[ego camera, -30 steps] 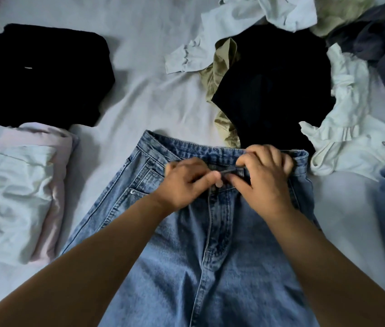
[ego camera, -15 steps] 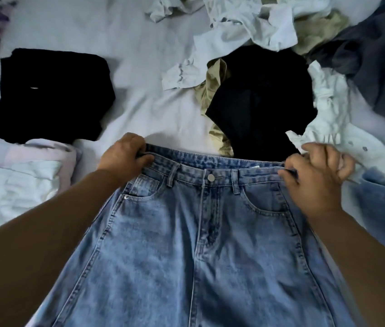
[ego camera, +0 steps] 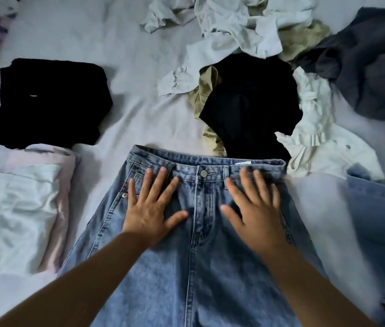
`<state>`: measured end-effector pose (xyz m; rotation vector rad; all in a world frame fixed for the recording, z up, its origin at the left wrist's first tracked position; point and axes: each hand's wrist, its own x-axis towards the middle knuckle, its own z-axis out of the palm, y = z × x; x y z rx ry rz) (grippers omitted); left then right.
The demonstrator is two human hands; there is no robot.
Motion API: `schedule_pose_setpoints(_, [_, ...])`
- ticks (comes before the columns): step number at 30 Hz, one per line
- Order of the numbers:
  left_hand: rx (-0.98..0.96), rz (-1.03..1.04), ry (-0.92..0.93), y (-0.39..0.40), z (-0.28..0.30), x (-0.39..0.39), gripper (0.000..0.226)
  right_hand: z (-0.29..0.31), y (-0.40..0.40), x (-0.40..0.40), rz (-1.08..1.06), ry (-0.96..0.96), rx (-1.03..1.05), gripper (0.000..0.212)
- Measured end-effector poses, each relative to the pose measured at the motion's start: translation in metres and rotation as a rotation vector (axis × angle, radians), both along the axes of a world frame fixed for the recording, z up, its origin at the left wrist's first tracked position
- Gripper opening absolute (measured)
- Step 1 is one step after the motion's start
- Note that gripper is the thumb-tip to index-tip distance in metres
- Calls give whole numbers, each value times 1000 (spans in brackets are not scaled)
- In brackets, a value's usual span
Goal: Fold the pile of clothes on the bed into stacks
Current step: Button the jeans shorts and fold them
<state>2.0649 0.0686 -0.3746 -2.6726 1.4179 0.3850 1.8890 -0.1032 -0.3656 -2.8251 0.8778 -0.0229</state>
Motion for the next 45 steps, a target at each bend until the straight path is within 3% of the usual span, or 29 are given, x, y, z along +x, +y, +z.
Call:
schedule_pose_setpoints(2, [56, 14, -28, 8, -3, 2, 82, -14, 0, -14, 33, 130, -4, 67])
schedule_pose_setpoints(7, [42, 304, 35, 41, 2, 16, 80, -15, -18, -67, -120, 279, 27, 74])
schedule_pose_setpoints(11, [-19, 465, 119, 101, 24, -9, 85, 1, 5, -99, -209, 250, 50, 74])
schedule_pose_setpoints(15, [79, 585, 84, 154, 38, -30, 84, 19, 41, -126, -466, 241, 79, 74])
schedule_pose_setpoints(17, [95, 629, 157, 160, 45, -30, 78, 30, 53, -131, -532, 270, 135, 74])
schedule_pose_setpoints(19, [156, 562, 164, 164, 48, -24, 79, 37, 53, -138, -489, 356, 204, 73])
schedule_pose_setpoints(22, [195, 459, 79, 172, 53, -11, 80, 42, 34, -144, -427, 312, 117, 63])
schedule_pose_setpoints(26, [78, 318, -66, 185, 53, -18, 79, 40, 27, -148, -369, 266, -55, 50])
schedule_pose_setpoints(29, [-21, 24, 70, 188, 48, -68, 58, 40, 48, -142, -259, 236, -69, 55])
schedule_pose_setpoints(33, [62, -339, 244, 231, 31, -139, 40, 26, 88, -150, -123, 315, 120, 69])
schedule_pose_setpoints(36, [40, -247, 342, 244, 40, -161, 37, 27, 101, -165, -89, 353, 182, 74])
schedule_pose_setpoints(40, [-167, -16, 400, 197, 56, -164, 17, 37, 103, -170, -95, 317, 244, 73])
schedule_pose_setpoints(43, [-280, 32, 382, 143, 59, -169, 27, 42, 93, -168, -278, 299, 254, 77])
schedule_pose_setpoints(45, [-236, 22, 369, 109, 53, -178, 43, 44, 80, -167, -368, 305, 284, 74])
